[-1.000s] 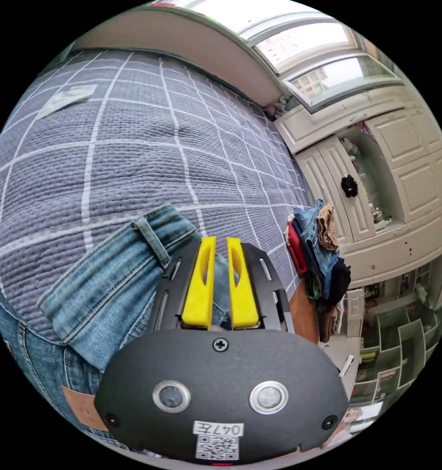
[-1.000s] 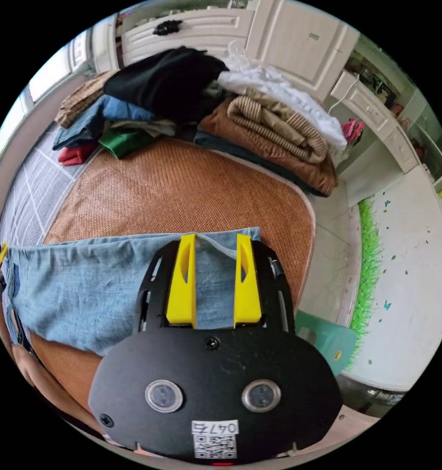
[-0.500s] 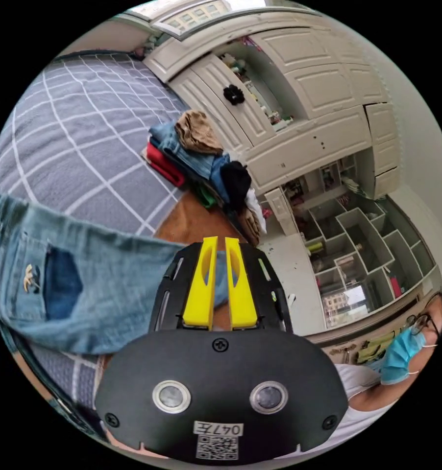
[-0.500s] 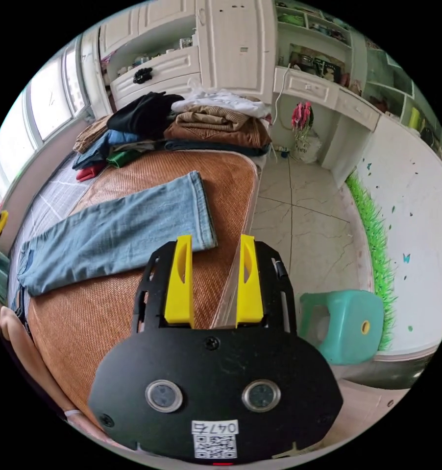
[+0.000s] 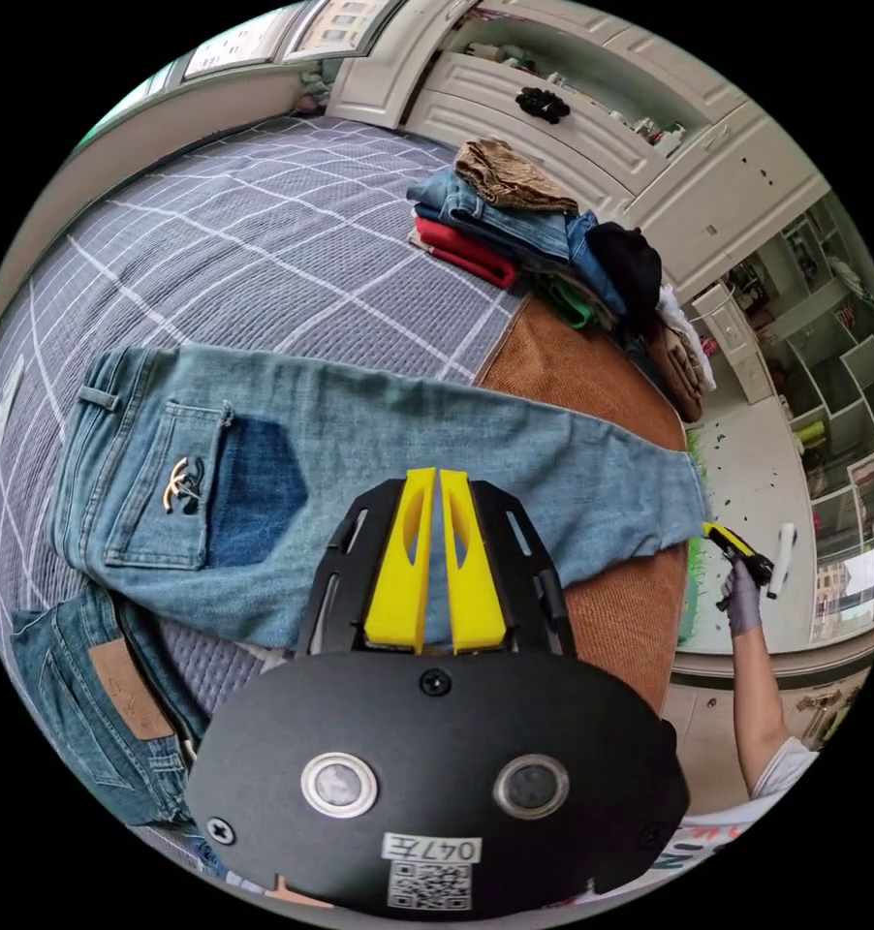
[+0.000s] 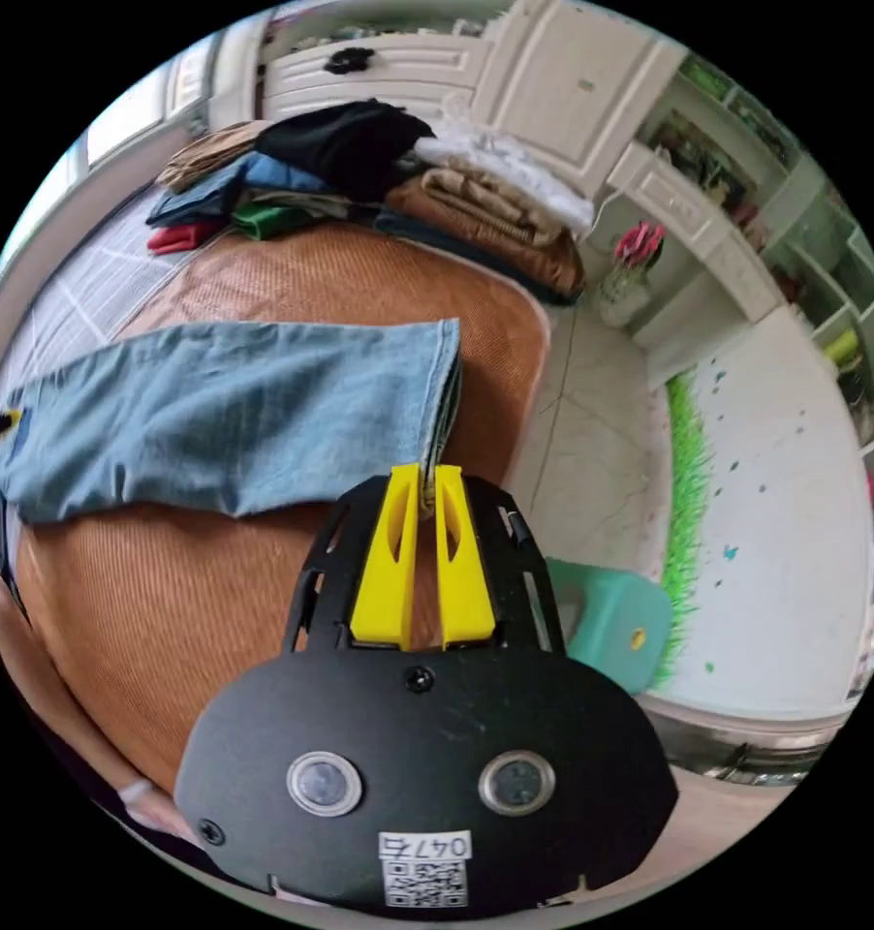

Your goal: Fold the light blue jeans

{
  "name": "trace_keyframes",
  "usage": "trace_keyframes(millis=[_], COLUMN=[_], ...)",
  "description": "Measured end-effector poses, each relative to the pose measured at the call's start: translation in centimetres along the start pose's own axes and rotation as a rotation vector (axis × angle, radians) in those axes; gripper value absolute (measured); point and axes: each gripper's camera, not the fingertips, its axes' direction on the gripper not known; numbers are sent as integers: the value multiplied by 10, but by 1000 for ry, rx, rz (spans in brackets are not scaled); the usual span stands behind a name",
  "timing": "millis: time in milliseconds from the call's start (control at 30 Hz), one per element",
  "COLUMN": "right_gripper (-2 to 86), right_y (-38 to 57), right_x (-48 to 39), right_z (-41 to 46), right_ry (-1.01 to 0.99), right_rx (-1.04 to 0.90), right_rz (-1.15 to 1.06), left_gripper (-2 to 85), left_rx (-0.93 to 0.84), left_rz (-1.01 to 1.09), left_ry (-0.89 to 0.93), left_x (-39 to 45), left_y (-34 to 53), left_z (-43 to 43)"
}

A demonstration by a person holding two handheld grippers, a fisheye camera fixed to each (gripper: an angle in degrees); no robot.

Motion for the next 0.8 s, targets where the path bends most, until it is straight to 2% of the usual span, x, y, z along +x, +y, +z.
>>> trace_keyframes(millis=[67, 167, 400, 433, 500, 567, 633, 767, 800], right_gripper=[5, 6, 21, 34, 82, 77, 64, 38, 35], right_y=[32, 78, 148, 155, 161, 166, 165, 164, 165], right_x=[8, 32, 85, 84, 68, 14, -53, -252, -277], right_z=[-41, -63, -22, -7, -14, -63, -90, -116, -118], right_ry=[21, -19, -232, -234, -160, -221, -364, -763, -788], right_rx=[27, -15, -183, -239, -212, 20, 127, 178, 185], right_rz=[-55, -24, 213, 249, 247, 138, -41, -598, -665], left_gripper=[-10, -10, -10, -10, -10, -9, -8, -7, -7], left_rx=[-5, -49, -160, -145, -99, -26, 12, 94, 99], left_rz=[9, 33, 104, 101, 91, 60, 13, -17, -11], left_ry=[1, 49, 98, 122, 154, 168, 197, 314, 316], left_x=[0, 1, -6, -13, -26, -50, -71, -104, -106], left_y=[-10, -21, -25, -23, -15, 0, 11, 41, 46], left_z=[-9, -16, -27, -38, -62, -93, -111, -144, -149])
